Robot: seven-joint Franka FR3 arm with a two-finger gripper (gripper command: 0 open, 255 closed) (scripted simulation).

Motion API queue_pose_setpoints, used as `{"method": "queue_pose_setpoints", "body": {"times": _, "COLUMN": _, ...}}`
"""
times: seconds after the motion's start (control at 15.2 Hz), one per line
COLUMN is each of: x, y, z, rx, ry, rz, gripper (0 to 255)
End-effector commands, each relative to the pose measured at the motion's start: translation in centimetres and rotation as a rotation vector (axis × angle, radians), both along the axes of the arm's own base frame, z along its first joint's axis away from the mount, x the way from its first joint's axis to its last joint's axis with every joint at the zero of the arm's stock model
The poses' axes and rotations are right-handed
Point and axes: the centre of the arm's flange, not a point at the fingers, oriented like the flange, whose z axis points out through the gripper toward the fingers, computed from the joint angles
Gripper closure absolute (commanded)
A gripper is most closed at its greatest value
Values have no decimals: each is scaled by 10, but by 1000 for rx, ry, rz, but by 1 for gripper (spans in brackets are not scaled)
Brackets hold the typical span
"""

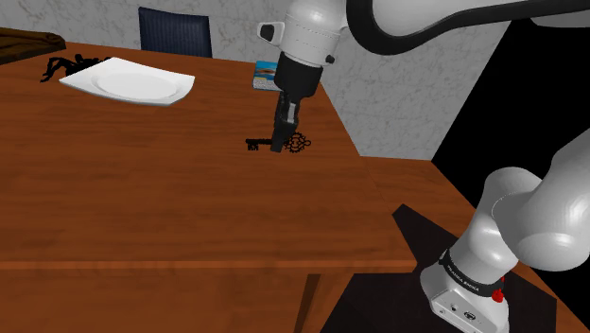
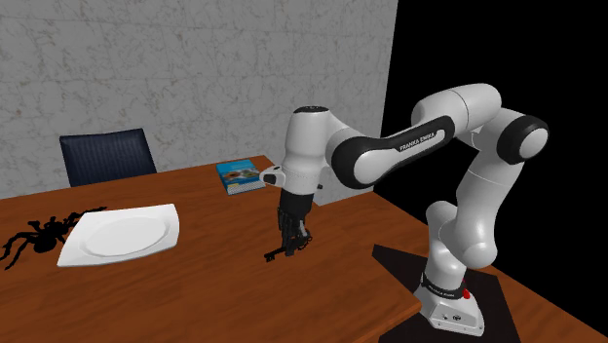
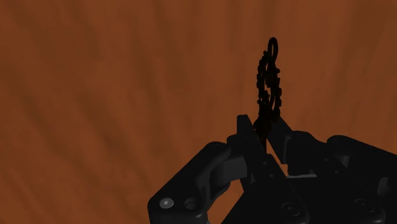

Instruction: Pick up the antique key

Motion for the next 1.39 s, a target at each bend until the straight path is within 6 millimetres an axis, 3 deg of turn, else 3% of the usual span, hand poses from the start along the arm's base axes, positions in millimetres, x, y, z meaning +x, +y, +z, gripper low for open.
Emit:
{"method": "queue_pose_setpoints", "body": {"times": 0.0, "x": 0, "y": 0, "z": 0, "rx": 0, "ry": 0, "rz": 0, "gripper": 255}}
{"method": "queue_pose_setpoints", "body": {"times": 0.4, "x": 0, "y": 0, "z": 0, "rx": 0, "ry": 0, "rz": 0, "gripper": 255}}
{"method": "queue_pose_setpoints", "body": {"times": 1.32, "x": 0, "y": 0, "z": 74, "rx": 0, "ry": 0, "rz": 0, "gripper": 255}}
